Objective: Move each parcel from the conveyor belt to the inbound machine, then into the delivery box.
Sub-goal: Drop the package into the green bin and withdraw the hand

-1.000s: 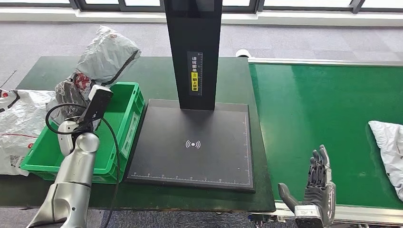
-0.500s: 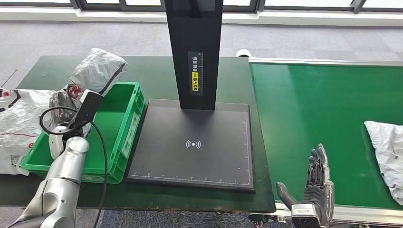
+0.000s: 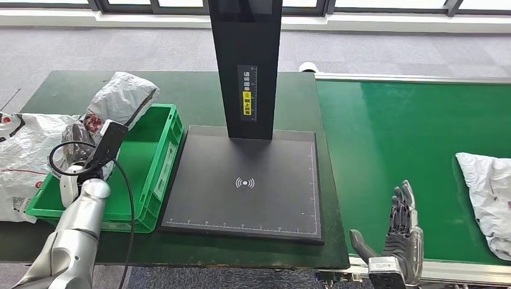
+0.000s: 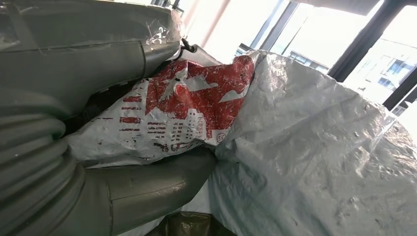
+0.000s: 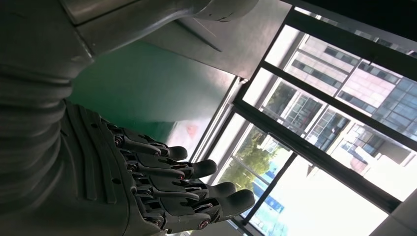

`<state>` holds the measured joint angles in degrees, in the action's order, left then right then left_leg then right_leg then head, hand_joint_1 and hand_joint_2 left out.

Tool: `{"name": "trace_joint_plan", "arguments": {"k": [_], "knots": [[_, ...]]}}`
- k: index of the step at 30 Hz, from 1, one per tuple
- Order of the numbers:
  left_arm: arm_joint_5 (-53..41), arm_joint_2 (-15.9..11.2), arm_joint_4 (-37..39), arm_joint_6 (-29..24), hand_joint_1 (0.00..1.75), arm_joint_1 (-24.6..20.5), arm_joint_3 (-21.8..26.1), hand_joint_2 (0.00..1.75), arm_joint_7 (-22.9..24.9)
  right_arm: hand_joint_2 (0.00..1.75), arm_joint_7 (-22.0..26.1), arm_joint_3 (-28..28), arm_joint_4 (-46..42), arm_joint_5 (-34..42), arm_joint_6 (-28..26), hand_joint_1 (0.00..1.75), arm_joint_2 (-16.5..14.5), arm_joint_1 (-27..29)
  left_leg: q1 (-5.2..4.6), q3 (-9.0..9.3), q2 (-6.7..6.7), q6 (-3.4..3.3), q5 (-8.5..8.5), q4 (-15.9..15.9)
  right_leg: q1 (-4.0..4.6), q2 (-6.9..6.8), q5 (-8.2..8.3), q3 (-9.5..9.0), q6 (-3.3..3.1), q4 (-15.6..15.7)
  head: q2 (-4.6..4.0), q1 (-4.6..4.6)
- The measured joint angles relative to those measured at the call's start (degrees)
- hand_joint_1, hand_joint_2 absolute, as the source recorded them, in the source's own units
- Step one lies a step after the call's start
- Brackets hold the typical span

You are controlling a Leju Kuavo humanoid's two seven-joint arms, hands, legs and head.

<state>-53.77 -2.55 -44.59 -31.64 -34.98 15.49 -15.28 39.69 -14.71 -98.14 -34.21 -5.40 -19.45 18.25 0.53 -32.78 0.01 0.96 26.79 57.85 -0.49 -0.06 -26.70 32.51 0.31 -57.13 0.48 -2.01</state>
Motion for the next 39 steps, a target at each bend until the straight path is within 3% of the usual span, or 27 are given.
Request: {"name": "trace_joint_plan", "arguments": {"k": [19,20,22,23,24,26,39], "knots": [[-1.8,-0.3,0.0,1.7,1.73,1.0,0.4,1.75,1.9,1.75,-0.7,0.0,0.1,-0.4,0.0,0.0,-0.2,-0.7,-0.01,0.01,0.0,0.0,0.0,0.0,-0.01,-0.02,0.0,-0.01,0.0,0.0,0.0,0.0],[-2.0,-0.3,0.0,1.9,1.47,1.1,0.4,1.75,2.2,1.75,-0.9,0.0,0.1,-0.5,0.0,0.0,-0.3,-0.8,-0.01,0.01,0.0,0.0,0.0,0.0,-0.01,-0.02,0.0,-0.02,0.0,0.0,0.0,0.0],[-2.0,-0.2,-0.1,2.2,0.6,1.3,0.6,1.75,2.3,1.75,-1.2,0.0,0.1,-0.8,-0.1,0.0,-0.3,-1.0,-0.01,0.04,0.0,0.0,0.0,0.0,-0.01,-0.01,0.0,-0.04,0.0,0.0,0.0,0.0],[-1.7,-0.1,-0.3,2.2,0.18,1.4,0.7,1.31,2.2,1.75,-1.2,0.0,0.1,-0.9,-0.1,0.0,-0.3,-1.1,-0.01,0.06,0.0,0.0,0.0,0.0,-0.01,-0.01,0.0,-0.05,0.0,0.0,0.0,0.0],[-1.3,-0.1,-0.5,2.2,0.0,1.6,1.0,0.87,1.9,1.75,-1.3,0.0,0.1,-1.1,-0.1,0.0,-0.3,-1.2,-0.01,0.08,0.0,0.0,0.0,0.0,-0.01,-0.01,0.0,-0.06,0.0,0.0,0.0,0.0],[-0.3,0.2,-1.5,2.2,0.0,2.1,1.5,0.0,1.0,1.75,-1.3,0.0,0.1,-1.3,-0.1,0.0,-0.3,-1.2,-0.01,0.1,0.0,0.0,0.0,0.0,-0.01,-0.01,-0.01,-0.07,0.0,0.0,0.0,0.0],[1.9,4.6,-17.6,0.9,0.0,11.3,1.9,0.0,-0.7,1.75,-1.4,0.0,0.1,-1.8,-0.7,0.0,-0.3,-1.5,-0.01,0.08,0.01,0.0,0.0,0.0,-0.01,0.0,-0.01,-0.04,0.0,0.0,0.0,0.0]]}}
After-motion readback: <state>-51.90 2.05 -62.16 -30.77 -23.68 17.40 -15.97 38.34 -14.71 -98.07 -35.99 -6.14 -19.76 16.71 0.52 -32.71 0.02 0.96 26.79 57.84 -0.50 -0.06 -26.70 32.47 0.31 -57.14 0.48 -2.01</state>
